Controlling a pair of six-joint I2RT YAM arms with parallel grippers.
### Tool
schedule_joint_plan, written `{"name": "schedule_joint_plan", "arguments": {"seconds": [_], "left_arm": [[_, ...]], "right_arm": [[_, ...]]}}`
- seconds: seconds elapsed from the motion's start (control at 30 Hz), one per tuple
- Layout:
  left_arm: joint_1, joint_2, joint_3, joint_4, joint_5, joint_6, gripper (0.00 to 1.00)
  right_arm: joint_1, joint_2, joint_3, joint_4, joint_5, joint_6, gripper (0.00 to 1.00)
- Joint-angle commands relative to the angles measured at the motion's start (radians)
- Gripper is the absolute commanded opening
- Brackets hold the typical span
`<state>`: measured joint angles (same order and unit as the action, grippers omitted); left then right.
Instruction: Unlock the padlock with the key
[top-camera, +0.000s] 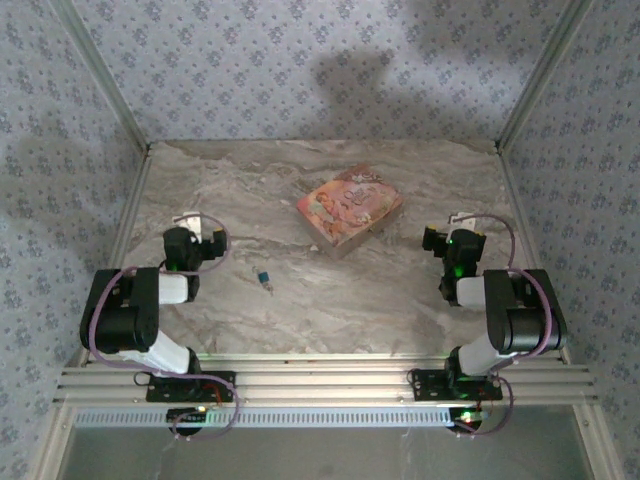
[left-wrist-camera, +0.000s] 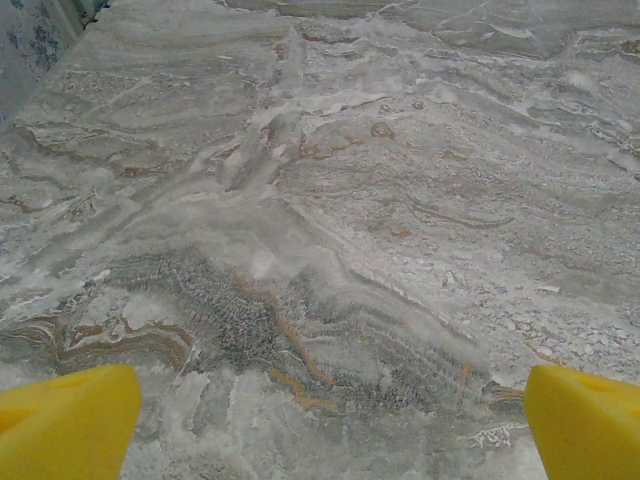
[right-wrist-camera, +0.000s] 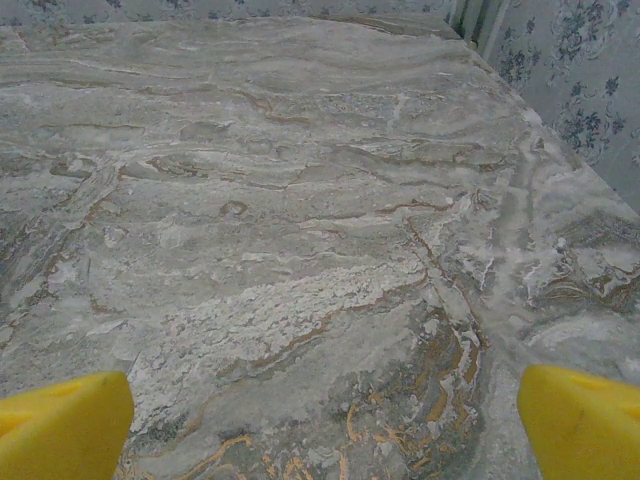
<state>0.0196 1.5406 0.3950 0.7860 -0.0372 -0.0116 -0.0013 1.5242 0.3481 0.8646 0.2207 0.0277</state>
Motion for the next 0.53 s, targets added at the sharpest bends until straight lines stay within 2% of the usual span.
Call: {"name": "schedule_joint_plan", "arguments": {"seconds": [0.0,0.5], "left_arm": [[0.002,-0.007,0.021,0.024,0.016,-0.008,0.98],[0.001,-0.007,0.021,0.022,0.016,-0.008,0.98]], "right_arm": [[0.006,0.001,0.013,0.013,0.022,-0.018,1.00],[0.006,0.001,0.016,0.008,0.013,-0.022,1.00]]}}
